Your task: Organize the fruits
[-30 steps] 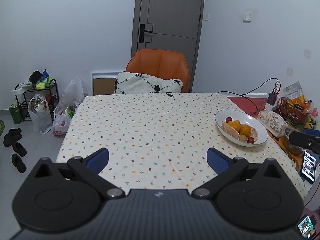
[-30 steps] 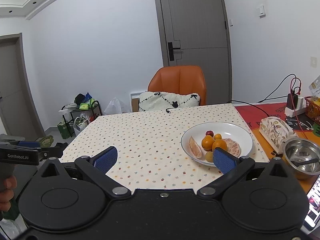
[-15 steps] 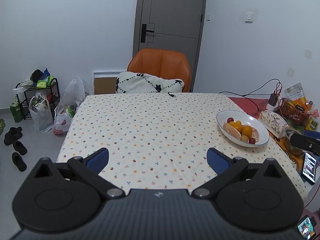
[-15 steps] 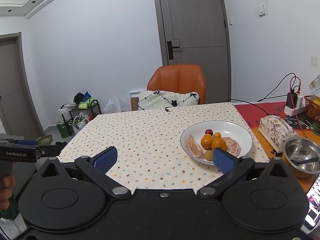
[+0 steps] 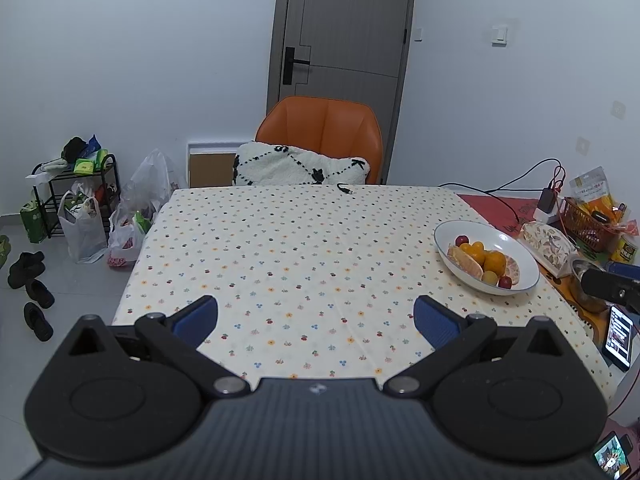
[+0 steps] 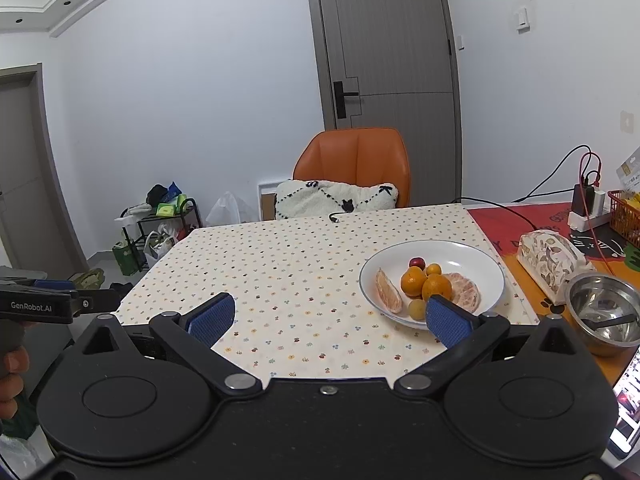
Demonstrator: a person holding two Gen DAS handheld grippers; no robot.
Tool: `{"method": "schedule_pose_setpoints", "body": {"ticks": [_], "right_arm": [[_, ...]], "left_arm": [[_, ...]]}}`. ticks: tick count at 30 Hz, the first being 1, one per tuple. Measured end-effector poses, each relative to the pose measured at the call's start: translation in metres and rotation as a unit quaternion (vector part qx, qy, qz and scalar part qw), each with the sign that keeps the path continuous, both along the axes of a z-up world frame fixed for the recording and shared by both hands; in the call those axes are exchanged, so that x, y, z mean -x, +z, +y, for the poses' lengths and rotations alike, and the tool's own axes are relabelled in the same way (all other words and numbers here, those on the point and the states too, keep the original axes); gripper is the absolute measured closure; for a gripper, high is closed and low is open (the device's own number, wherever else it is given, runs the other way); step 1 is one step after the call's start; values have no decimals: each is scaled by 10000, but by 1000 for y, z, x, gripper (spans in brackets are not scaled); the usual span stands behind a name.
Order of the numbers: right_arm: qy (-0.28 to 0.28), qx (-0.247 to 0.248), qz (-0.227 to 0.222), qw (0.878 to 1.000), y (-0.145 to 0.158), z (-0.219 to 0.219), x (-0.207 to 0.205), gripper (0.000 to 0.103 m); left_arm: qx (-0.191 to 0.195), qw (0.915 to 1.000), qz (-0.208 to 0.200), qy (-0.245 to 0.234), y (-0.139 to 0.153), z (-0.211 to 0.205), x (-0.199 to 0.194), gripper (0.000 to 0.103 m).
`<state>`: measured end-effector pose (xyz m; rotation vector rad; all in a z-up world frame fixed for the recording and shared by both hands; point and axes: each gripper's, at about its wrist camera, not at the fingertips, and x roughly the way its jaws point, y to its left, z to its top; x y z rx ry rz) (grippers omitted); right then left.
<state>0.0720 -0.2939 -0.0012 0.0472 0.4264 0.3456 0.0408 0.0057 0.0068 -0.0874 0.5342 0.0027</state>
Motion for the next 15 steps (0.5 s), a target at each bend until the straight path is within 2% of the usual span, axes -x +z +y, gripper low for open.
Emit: {"method": "schedule_pose_setpoints", "body": {"ticks": [15], "right_arm": [[-19, 7, -3, 10000, -1, 0, 0, 0]], "left_arm": [[10, 10000, 5, 0, -1, 0, -1, 0]]}}
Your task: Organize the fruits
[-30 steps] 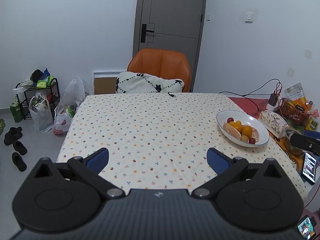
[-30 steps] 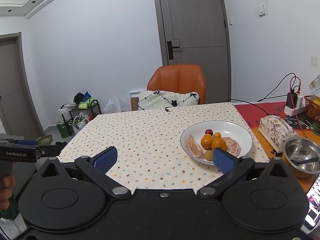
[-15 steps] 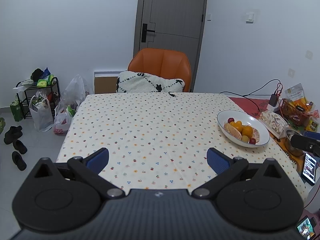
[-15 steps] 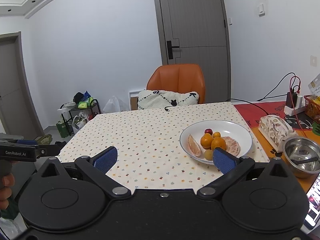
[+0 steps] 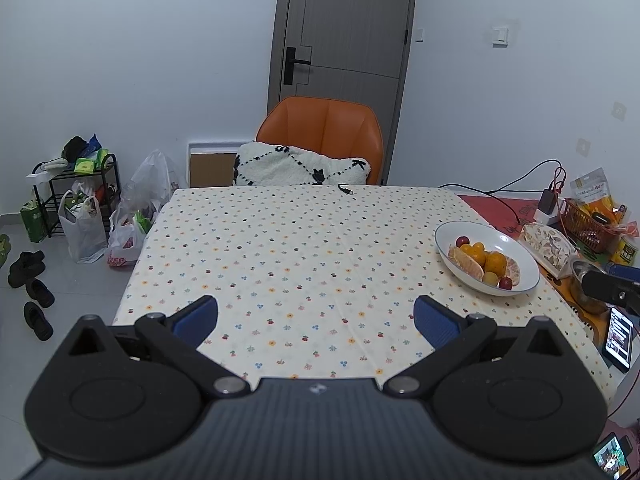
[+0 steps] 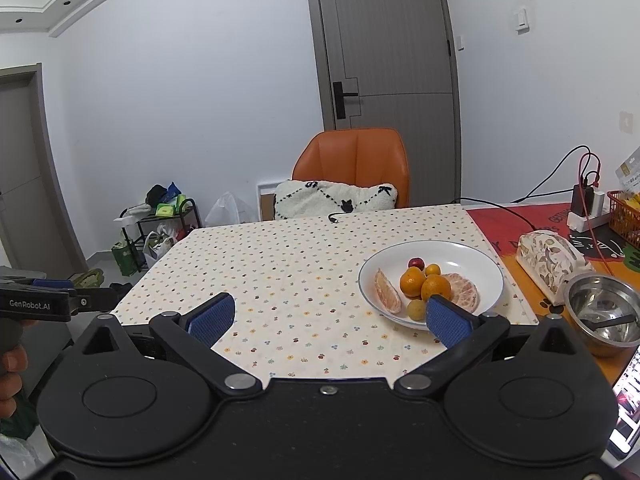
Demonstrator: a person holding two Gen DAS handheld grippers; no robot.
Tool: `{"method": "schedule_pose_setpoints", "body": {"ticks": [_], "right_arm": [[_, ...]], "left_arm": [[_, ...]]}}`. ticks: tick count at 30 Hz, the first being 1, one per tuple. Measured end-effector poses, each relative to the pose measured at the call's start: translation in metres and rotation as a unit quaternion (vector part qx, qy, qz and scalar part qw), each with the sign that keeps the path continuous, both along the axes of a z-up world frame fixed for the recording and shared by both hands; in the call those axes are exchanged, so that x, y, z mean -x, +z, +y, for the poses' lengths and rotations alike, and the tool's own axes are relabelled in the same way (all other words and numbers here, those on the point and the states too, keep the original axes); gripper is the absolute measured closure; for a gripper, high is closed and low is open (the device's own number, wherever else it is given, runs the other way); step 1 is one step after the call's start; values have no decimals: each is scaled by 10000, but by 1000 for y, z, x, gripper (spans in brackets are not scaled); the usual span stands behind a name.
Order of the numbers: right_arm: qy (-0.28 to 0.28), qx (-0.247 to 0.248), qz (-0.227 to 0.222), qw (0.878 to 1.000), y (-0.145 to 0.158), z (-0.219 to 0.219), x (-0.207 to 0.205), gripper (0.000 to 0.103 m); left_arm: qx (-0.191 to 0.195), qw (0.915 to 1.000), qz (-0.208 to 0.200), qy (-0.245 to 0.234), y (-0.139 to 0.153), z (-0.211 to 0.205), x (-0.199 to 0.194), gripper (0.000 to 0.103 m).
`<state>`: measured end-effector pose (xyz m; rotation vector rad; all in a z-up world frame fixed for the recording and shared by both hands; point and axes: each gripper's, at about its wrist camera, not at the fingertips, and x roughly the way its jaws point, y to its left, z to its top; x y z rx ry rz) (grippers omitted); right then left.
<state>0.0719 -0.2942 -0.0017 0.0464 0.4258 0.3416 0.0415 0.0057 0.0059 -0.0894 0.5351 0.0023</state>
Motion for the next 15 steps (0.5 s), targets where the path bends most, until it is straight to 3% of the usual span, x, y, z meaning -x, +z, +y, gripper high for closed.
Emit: {"method": "schedule_pose_setpoints", "body": {"ticks": [11, 15], "right_arm": [[-7, -7, 8, 10000, 0, 0, 0, 0], [-12, 1, 28, 10000, -1, 0, -1, 0]], "left_arm": [[32, 10000, 21, 2, -1, 1, -1, 0], [0, 9998, -1, -195, -3, -4, 1, 0]]}}
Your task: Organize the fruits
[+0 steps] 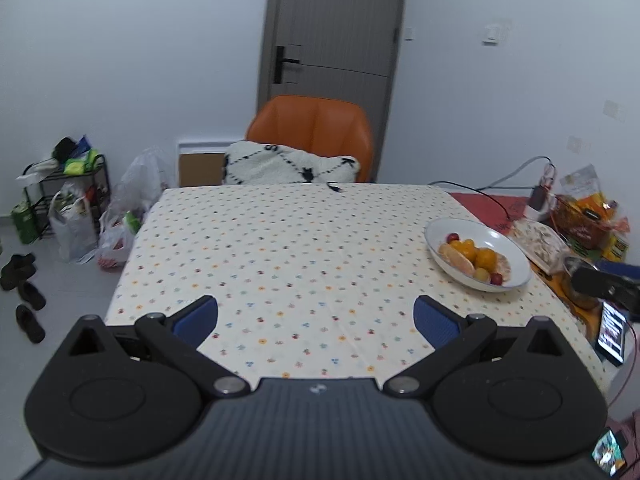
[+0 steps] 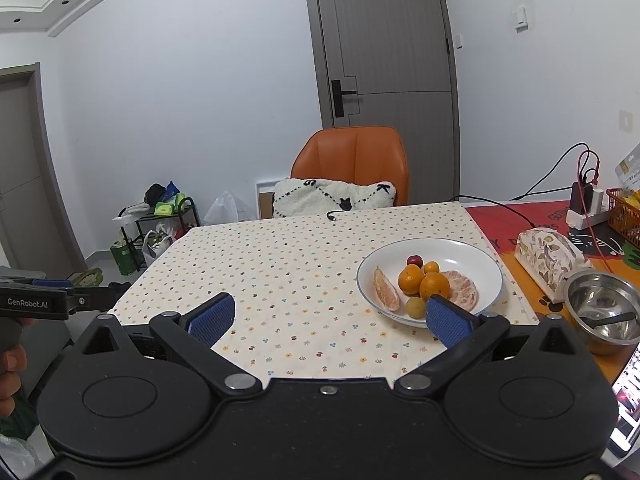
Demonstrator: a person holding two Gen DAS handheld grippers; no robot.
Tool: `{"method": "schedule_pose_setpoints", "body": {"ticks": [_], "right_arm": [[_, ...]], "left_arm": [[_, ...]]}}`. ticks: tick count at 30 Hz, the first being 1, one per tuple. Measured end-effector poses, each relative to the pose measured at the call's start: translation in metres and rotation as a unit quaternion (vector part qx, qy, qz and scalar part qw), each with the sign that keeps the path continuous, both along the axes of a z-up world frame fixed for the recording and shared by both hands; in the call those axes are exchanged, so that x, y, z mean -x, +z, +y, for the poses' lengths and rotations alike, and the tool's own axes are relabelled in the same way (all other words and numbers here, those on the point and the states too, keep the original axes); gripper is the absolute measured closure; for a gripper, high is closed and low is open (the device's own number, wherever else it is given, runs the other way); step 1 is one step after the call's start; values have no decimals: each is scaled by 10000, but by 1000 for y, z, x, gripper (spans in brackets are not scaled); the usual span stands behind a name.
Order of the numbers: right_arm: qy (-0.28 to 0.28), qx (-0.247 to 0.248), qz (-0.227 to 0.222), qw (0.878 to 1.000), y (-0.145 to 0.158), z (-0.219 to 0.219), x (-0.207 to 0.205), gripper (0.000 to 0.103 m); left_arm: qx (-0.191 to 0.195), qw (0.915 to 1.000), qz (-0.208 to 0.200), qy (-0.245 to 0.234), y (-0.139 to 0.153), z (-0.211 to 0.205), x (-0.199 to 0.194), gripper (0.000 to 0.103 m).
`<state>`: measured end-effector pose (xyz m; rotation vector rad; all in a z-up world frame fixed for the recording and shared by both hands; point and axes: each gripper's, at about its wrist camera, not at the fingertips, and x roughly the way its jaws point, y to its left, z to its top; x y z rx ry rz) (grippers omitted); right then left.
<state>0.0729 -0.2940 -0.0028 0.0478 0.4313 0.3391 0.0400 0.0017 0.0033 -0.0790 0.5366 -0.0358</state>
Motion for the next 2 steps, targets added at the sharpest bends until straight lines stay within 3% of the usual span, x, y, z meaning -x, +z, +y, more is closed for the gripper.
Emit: {"method": "schedule_pose_setpoints", "body": {"ticks": [2], "right_arm": [[-4, 1, 4, 10000, 0, 0, 0, 0]], "left_arm": [[-33, 10000, 25, 16, 0, -3, -1, 0]]}}
